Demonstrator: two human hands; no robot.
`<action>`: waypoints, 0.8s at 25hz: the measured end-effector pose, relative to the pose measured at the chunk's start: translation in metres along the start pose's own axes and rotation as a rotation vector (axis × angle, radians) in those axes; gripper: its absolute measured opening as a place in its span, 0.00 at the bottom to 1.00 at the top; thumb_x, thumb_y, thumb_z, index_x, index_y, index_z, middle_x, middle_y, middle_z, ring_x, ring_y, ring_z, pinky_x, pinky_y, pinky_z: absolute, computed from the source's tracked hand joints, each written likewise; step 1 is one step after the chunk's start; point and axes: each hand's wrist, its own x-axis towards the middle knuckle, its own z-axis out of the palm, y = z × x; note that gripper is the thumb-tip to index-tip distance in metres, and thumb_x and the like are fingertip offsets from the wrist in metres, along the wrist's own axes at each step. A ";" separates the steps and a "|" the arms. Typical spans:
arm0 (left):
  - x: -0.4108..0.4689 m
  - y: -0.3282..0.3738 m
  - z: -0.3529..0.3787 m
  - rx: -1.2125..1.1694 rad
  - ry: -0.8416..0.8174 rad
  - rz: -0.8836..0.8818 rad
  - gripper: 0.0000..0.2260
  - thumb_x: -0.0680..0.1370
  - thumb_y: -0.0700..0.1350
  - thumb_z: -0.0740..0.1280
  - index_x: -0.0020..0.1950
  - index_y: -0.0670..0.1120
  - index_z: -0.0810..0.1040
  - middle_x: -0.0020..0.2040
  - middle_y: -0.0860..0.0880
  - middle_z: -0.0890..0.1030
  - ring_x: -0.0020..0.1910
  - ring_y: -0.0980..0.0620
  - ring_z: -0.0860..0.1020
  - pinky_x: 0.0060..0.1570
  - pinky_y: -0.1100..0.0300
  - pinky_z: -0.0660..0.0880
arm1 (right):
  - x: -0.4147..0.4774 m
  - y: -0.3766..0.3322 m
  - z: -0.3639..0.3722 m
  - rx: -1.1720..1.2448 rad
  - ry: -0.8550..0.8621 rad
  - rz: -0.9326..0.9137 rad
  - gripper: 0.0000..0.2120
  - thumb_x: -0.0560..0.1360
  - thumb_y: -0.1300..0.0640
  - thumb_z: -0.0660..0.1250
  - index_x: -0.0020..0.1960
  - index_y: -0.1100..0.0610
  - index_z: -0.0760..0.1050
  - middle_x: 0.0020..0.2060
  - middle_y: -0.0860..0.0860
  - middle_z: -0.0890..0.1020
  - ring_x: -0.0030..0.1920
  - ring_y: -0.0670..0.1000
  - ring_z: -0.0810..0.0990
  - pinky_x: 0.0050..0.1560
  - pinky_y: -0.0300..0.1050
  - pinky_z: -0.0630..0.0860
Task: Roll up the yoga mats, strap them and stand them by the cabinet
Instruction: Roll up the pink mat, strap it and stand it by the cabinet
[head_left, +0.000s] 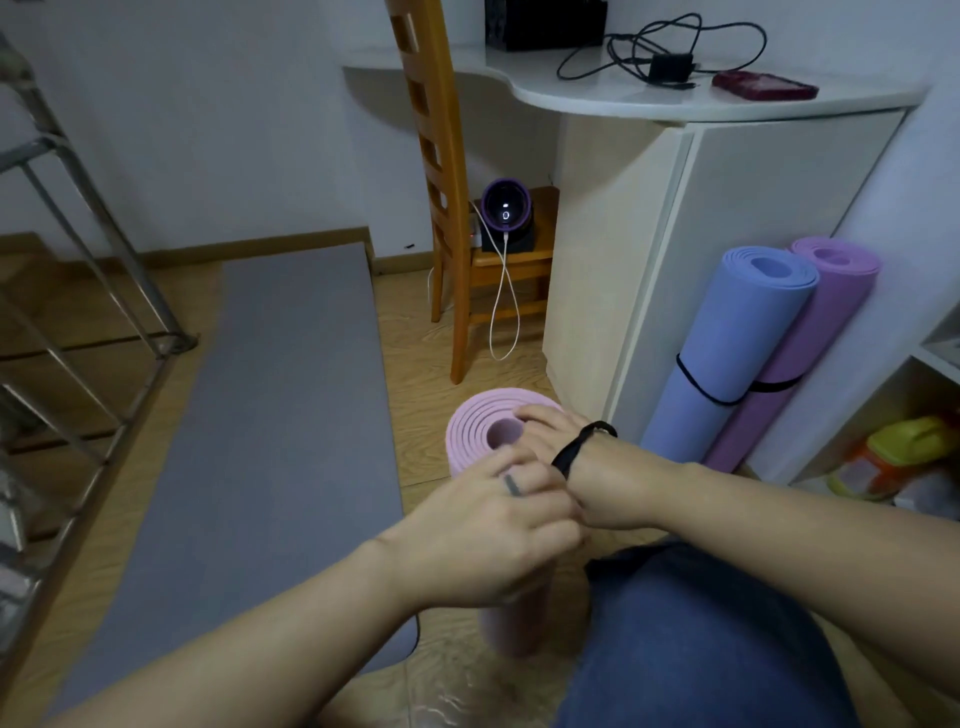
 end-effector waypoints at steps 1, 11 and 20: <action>-0.006 0.004 0.004 0.056 -0.060 0.059 0.06 0.75 0.40 0.62 0.45 0.46 0.79 0.46 0.49 0.81 0.48 0.47 0.76 0.52 0.53 0.70 | 0.000 -0.001 0.003 -0.037 -0.004 0.016 0.18 0.70 0.53 0.62 0.56 0.61 0.72 0.59 0.58 0.74 0.71 0.56 0.61 0.65 0.60 0.68; -0.030 0.004 0.015 0.564 -0.367 0.052 0.17 0.73 0.43 0.59 0.58 0.48 0.80 0.55 0.49 0.82 0.63 0.45 0.68 0.64 0.45 0.62 | 0.004 -0.010 0.002 0.036 -0.075 0.110 0.19 0.71 0.55 0.67 0.61 0.57 0.70 0.67 0.54 0.68 0.75 0.52 0.53 0.71 0.56 0.61; -0.026 0.006 -0.020 0.005 -0.359 -0.103 0.01 0.75 0.42 0.58 0.44 0.46 0.65 0.31 0.44 0.76 0.27 0.42 0.75 0.27 0.56 0.71 | 0.002 -0.006 0.002 0.015 -0.125 0.066 0.29 0.71 0.47 0.71 0.67 0.56 0.66 0.70 0.55 0.64 0.76 0.53 0.52 0.73 0.54 0.60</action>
